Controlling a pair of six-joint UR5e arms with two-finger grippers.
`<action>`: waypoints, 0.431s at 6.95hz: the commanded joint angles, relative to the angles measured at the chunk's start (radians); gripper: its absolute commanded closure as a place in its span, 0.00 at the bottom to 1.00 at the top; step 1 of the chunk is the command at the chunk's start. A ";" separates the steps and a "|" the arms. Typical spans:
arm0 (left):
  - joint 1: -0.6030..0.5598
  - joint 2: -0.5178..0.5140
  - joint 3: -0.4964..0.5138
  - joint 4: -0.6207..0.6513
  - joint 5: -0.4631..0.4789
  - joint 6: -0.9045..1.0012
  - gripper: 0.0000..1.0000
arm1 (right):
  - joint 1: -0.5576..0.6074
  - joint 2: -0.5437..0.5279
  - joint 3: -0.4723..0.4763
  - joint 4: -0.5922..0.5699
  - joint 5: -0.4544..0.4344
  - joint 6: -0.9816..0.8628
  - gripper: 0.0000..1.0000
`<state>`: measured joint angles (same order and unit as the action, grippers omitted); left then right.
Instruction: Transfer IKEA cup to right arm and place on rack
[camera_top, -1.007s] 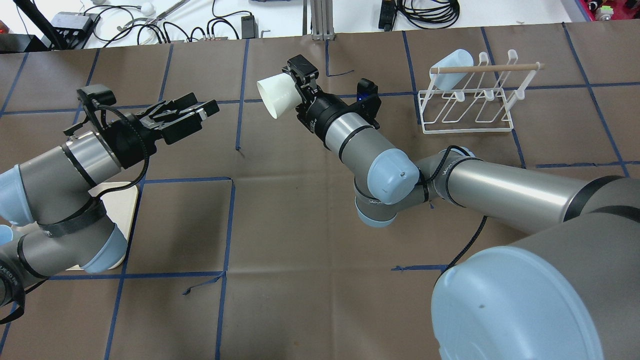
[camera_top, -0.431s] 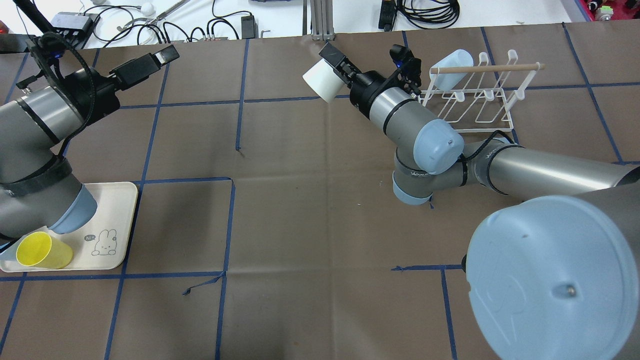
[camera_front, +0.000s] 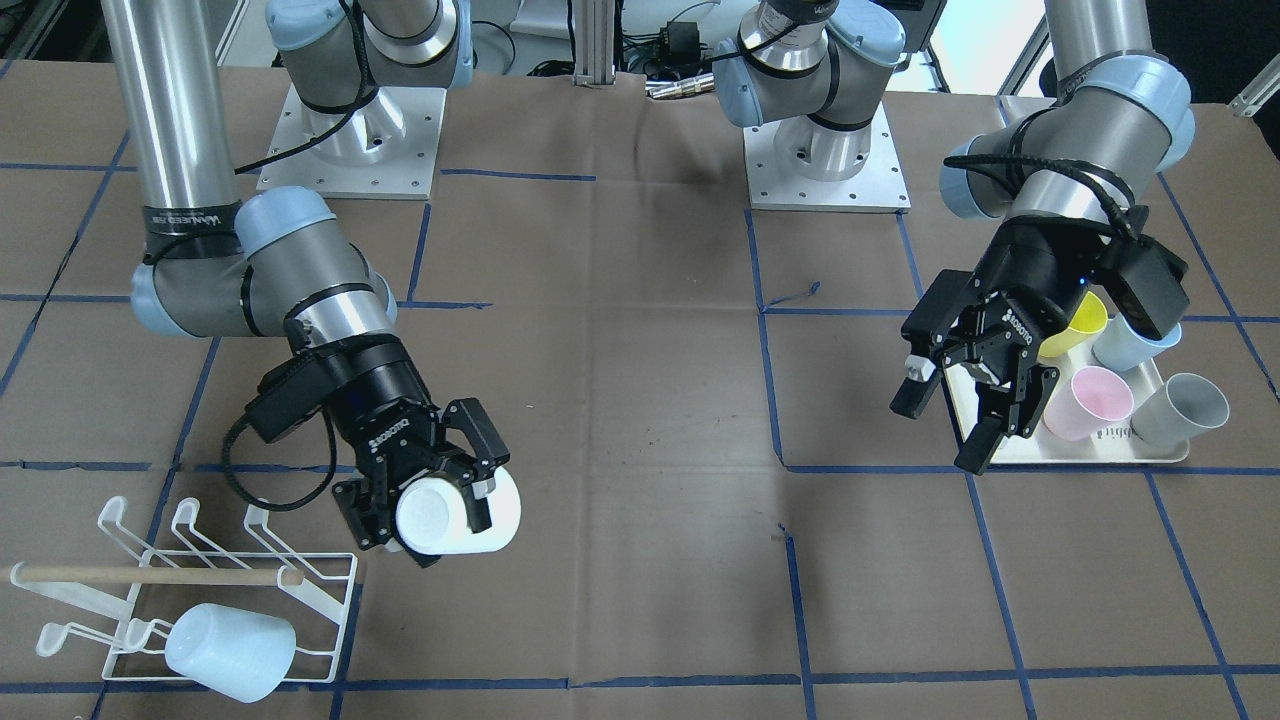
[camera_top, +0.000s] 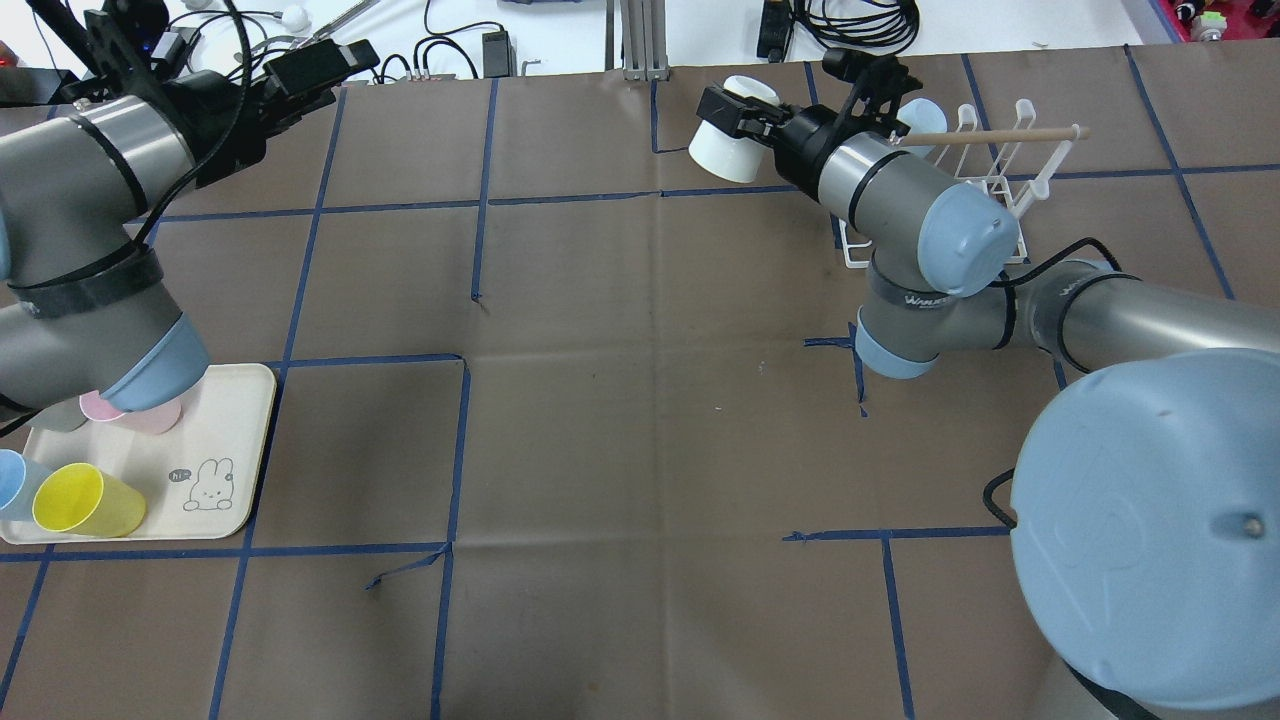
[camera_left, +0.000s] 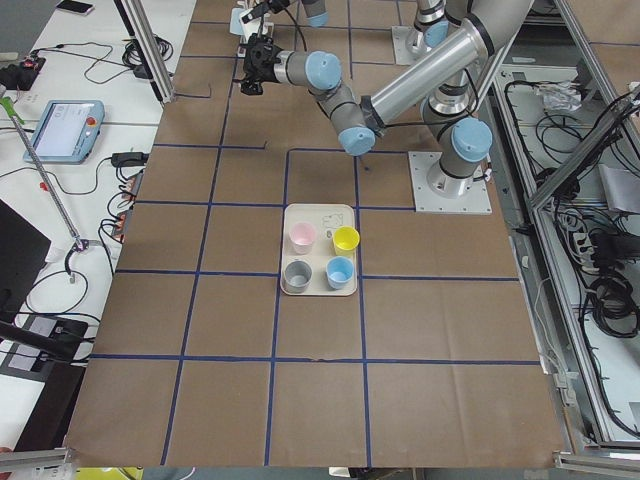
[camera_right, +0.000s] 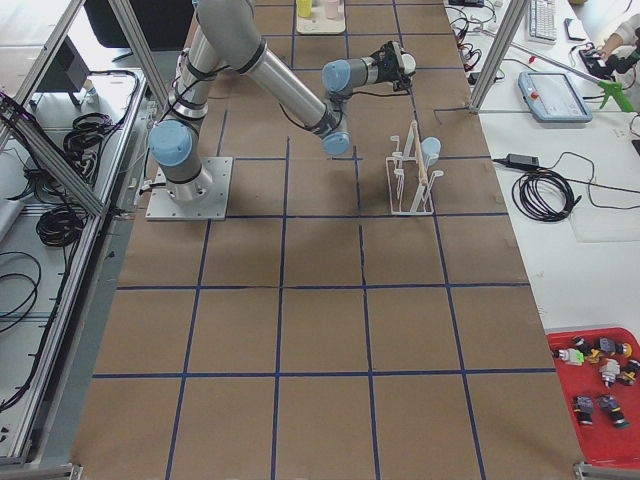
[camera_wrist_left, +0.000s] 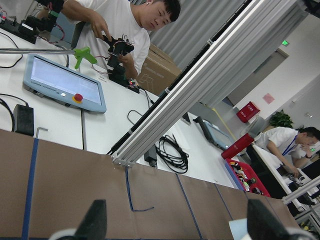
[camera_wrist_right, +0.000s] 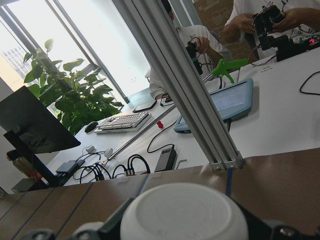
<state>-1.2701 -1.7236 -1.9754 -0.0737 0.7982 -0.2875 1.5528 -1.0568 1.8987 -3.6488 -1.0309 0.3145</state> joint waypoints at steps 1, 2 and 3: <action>-0.095 0.054 0.114 -0.365 0.224 -0.007 0.01 | -0.098 -0.064 -0.044 0.181 -0.006 -0.294 0.93; -0.129 0.088 0.153 -0.572 0.305 -0.007 0.01 | -0.129 -0.058 -0.071 0.173 -0.008 -0.360 0.93; -0.161 0.102 0.188 -0.792 0.402 -0.007 0.01 | -0.182 -0.054 -0.085 0.168 -0.006 -0.374 0.93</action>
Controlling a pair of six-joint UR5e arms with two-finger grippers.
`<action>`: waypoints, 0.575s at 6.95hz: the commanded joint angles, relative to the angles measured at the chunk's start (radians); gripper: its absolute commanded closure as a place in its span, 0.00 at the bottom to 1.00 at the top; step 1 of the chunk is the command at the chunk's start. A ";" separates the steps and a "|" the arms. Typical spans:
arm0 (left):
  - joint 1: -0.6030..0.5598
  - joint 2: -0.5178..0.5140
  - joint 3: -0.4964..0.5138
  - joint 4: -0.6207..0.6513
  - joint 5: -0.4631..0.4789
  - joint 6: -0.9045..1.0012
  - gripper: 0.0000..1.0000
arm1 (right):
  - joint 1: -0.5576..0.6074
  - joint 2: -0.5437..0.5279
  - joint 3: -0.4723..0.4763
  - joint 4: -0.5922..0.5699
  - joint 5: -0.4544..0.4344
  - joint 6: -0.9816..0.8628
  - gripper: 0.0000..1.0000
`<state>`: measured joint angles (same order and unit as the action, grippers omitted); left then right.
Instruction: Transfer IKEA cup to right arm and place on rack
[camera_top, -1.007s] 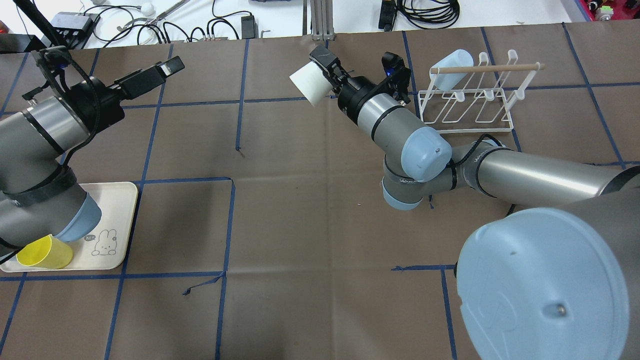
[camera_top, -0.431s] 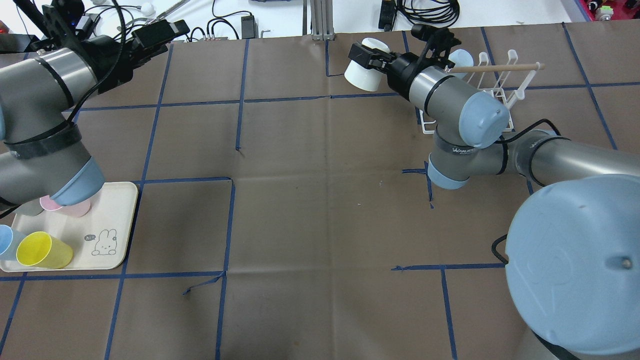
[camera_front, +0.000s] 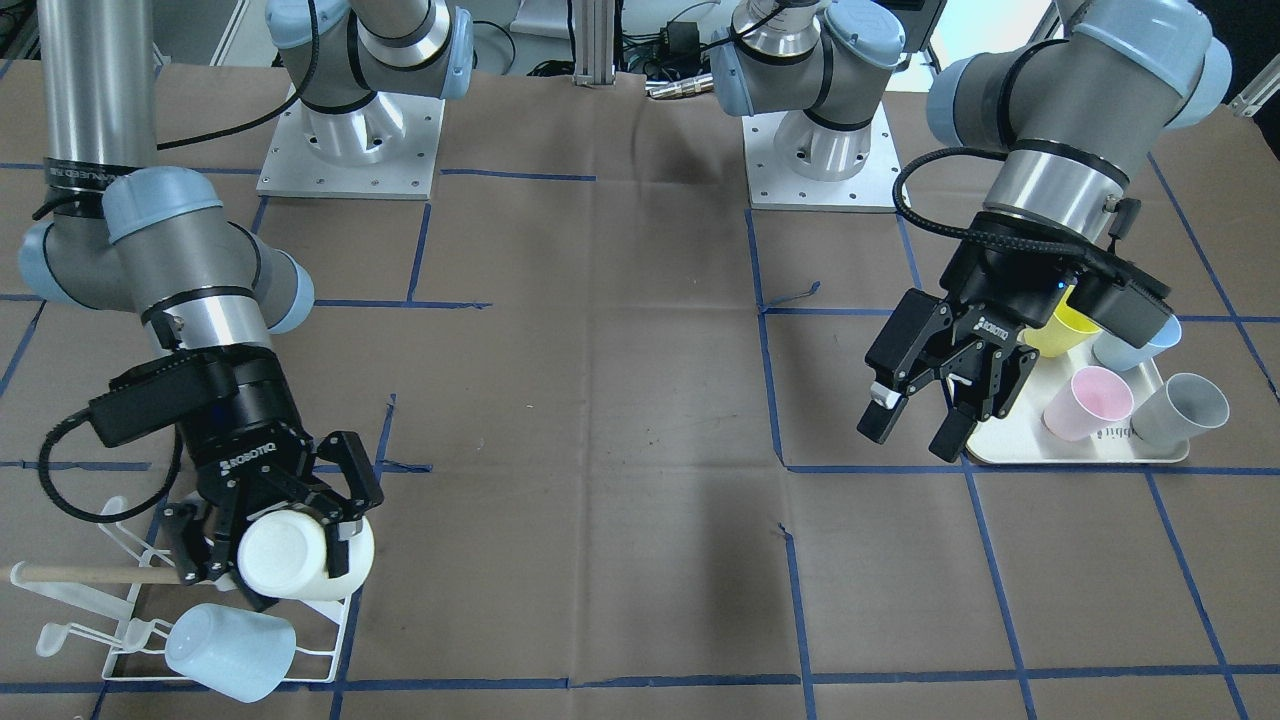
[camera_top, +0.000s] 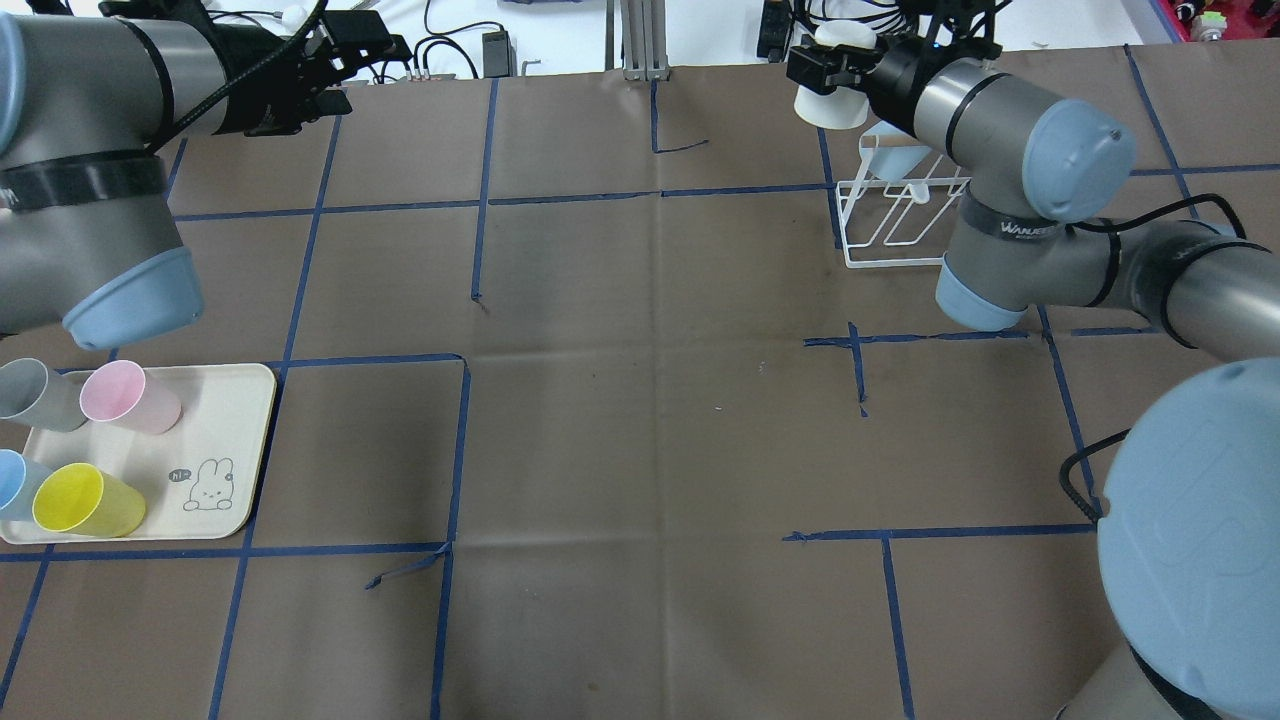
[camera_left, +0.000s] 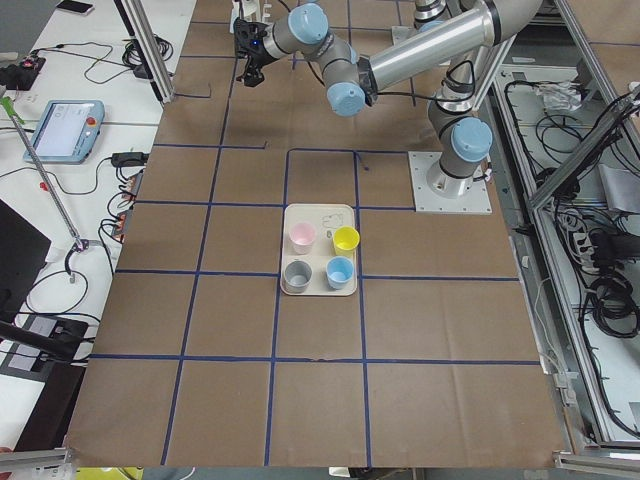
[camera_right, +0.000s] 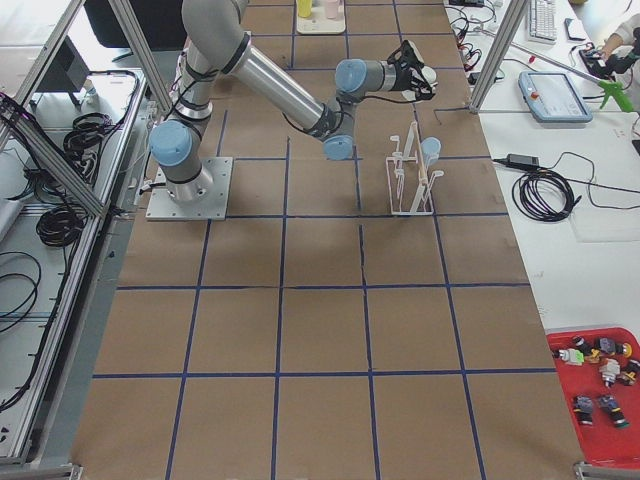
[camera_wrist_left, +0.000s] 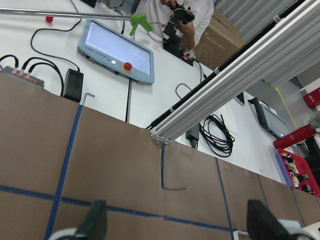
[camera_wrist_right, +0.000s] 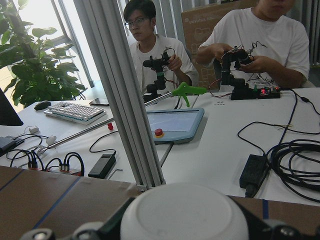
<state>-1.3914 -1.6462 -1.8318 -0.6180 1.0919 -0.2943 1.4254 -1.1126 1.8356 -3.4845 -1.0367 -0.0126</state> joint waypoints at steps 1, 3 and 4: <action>-0.070 0.026 0.109 -0.442 0.188 0.000 0.01 | -0.115 0.004 -0.030 -0.005 0.010 -0.067 0.93; -0.100 0.003 0.285 -0.827 0.390 0.108 0.00 | -0.198 0.051 -0.088 -0.013 0.012 -0.129 0.93; -0.100 0.014 0.311 -0.911 0.489 0.198 0.00 | -0.251 0.088 -0.099 -0.065 0.017 -0.173 0.93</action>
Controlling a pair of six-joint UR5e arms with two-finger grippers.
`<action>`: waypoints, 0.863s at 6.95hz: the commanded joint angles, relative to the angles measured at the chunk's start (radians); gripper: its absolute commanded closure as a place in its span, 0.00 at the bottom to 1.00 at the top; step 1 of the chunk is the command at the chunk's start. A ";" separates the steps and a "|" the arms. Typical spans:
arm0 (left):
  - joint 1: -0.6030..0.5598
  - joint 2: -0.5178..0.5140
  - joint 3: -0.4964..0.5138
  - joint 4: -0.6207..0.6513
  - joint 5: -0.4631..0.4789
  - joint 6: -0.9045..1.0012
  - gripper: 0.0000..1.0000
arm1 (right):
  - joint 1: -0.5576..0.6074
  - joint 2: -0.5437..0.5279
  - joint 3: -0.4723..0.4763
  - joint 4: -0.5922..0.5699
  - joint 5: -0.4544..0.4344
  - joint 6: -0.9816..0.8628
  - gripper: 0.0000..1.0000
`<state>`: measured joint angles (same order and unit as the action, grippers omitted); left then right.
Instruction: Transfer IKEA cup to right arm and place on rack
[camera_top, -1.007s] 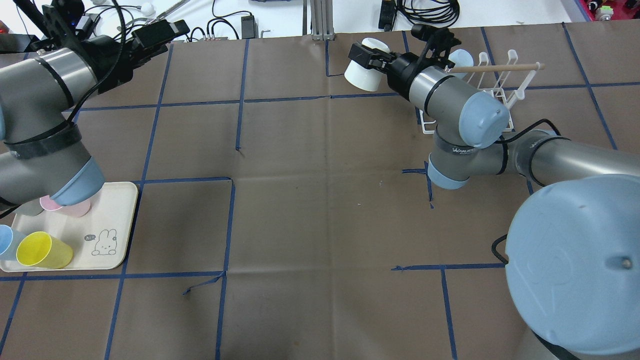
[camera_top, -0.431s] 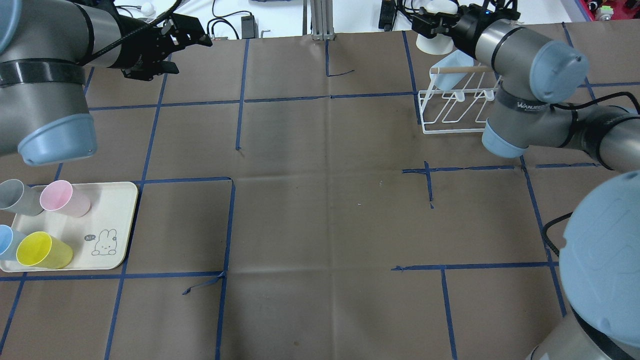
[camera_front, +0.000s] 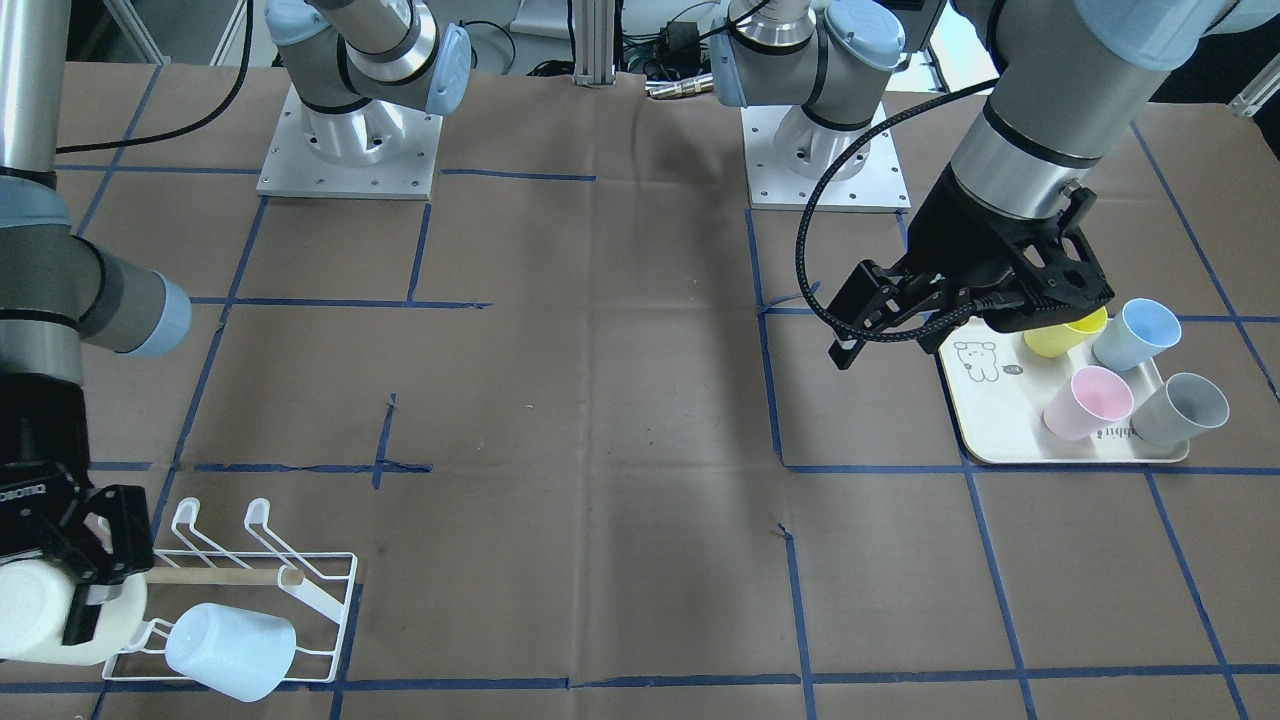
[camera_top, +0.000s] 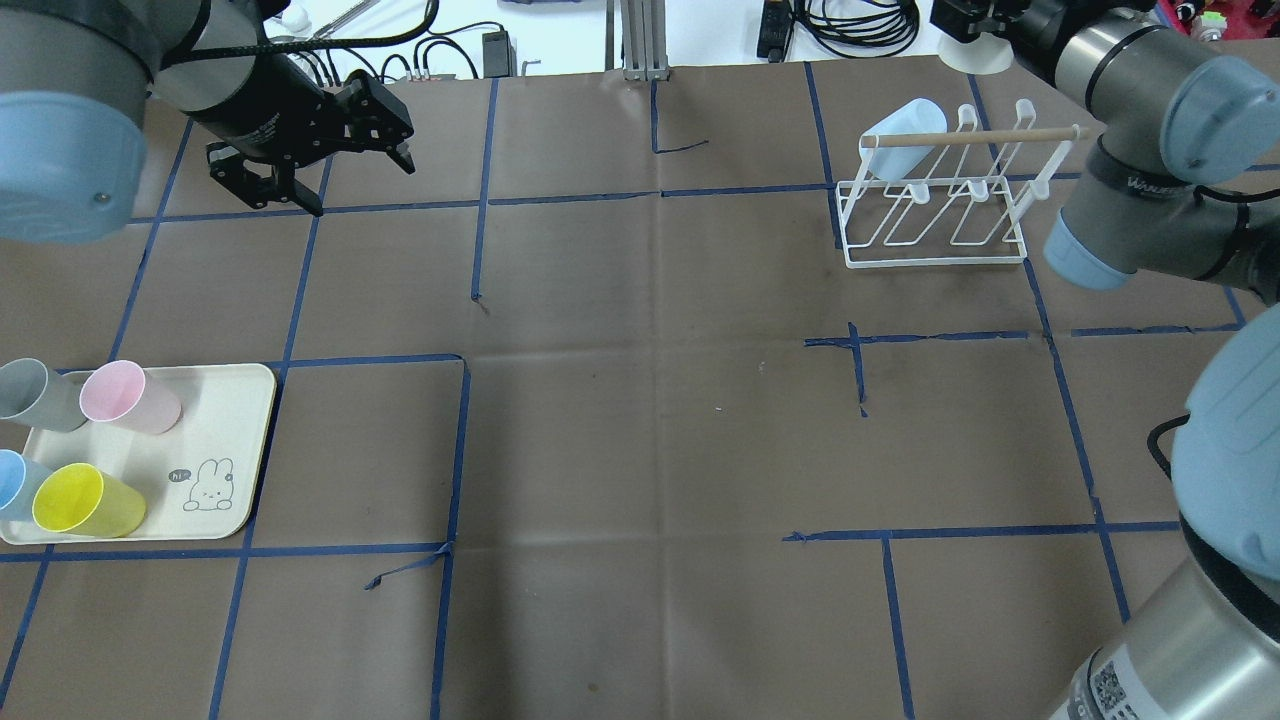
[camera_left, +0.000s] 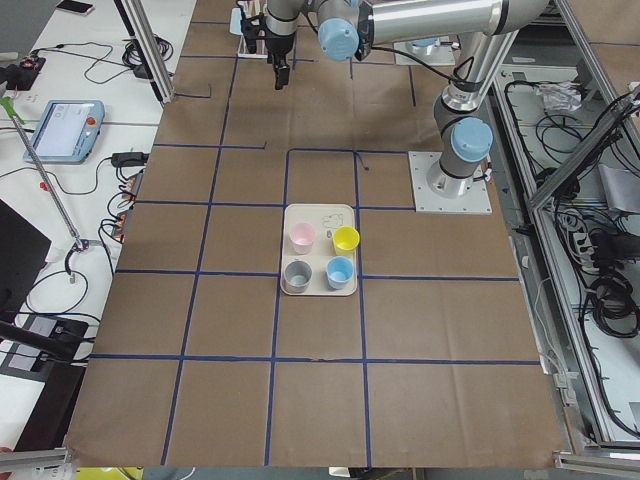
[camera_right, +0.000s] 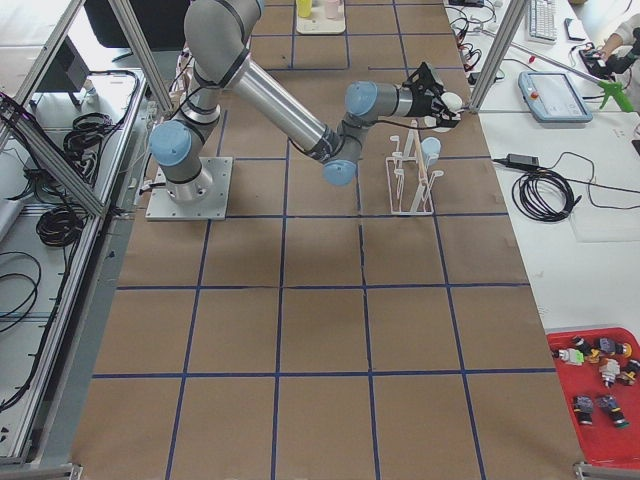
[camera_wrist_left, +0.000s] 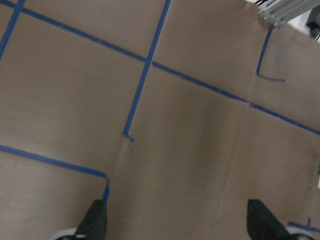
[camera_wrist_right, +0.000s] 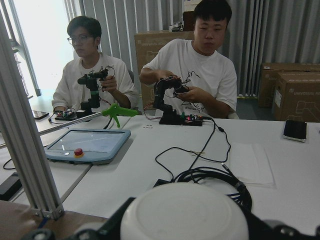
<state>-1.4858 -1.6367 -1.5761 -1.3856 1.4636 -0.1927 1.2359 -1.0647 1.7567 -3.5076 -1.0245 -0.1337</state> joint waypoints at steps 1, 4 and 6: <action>-0.004 0.029 0.062 -0.150 0.129 0.133 0.00 | -0.081 0.052 -0.022 -0.074 0.006 -0.055 0.93; -0.016 0.072 0.039 -0.237 0.124 0.191 0.00 | -0.098 0.072 -0.019 -0.087 0.001 -0.080 0.94; -0.036 0.061 0.028 -0.254 0.123 0.197 0.00 | -0.096 0.106 -0.007 -0.192 -0.005 -0.076 0.94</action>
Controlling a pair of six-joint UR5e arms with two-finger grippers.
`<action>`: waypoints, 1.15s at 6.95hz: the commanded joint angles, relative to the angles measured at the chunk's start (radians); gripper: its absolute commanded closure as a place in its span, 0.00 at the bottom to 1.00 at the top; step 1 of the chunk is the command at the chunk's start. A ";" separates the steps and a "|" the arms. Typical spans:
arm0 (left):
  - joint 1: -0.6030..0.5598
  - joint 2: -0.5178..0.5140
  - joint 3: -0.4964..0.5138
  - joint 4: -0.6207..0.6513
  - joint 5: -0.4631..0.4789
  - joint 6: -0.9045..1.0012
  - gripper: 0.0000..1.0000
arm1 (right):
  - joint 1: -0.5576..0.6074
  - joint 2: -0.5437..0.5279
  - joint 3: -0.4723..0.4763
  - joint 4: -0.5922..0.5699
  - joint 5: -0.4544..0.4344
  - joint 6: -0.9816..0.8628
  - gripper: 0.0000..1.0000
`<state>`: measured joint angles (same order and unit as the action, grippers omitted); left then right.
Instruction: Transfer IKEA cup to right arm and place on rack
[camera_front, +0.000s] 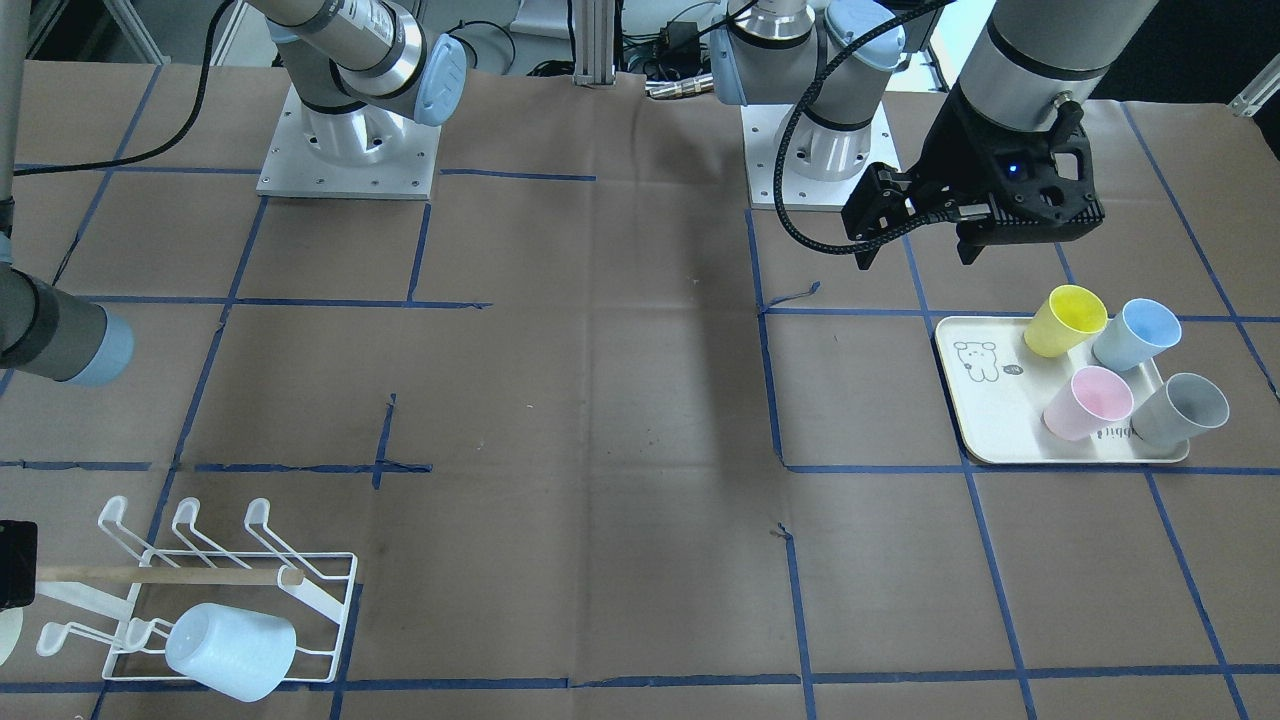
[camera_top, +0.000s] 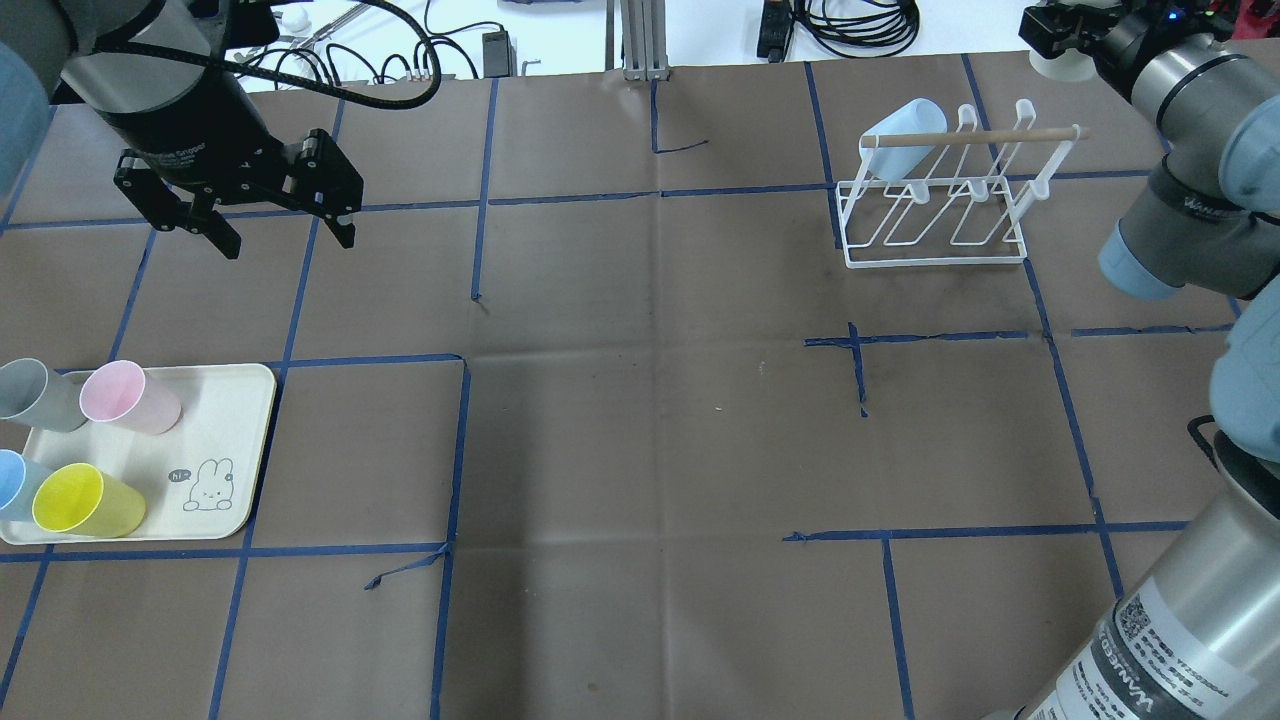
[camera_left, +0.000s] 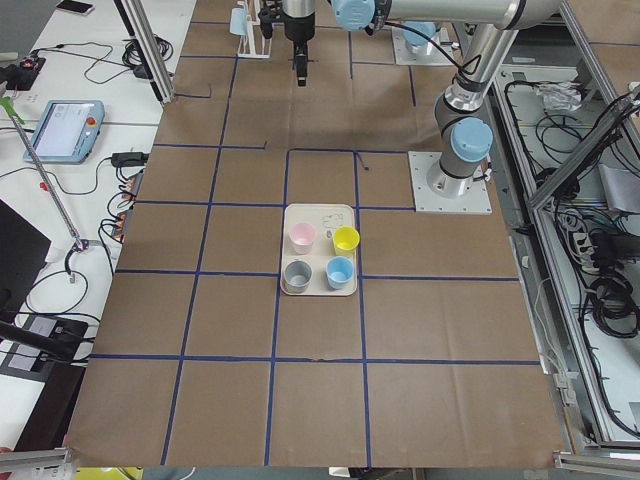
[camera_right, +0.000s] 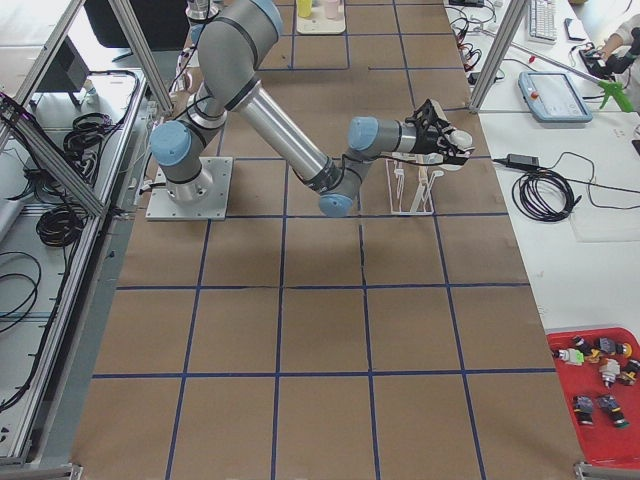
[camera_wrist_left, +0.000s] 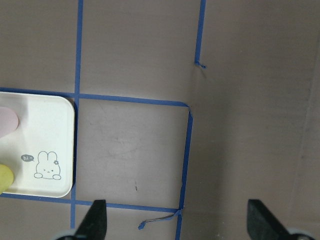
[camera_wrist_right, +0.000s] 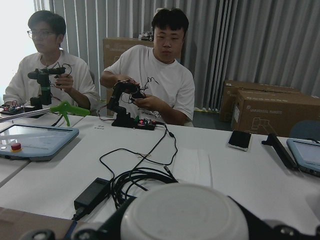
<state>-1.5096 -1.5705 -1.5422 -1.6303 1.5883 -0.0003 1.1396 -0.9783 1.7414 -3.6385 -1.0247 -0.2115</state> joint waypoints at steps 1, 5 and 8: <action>-0.018 -0.008 -0.006 -0.010 -0.004 0.005 0.00 | 0.000 0.032 0.015 -0.074 -0.003 0.001 0.94; -0.038 -0.016 -0.006 0.004 -0.004 0.005 0.00 | 0.011 0.058 0.056 -0.098 -0.002 0.006 0.94; -0.038 -0.066 0.036 0.010 -0.005 0.003 0.00 | 0.011 0.081 0.059 -0.100 0.000 0.006 0.94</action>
<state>-1.5477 -1.6114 -1.5253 -1.6220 1.5842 0.0036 1.1502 -0.9070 1.7980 -3.7376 -1.0249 -0.2052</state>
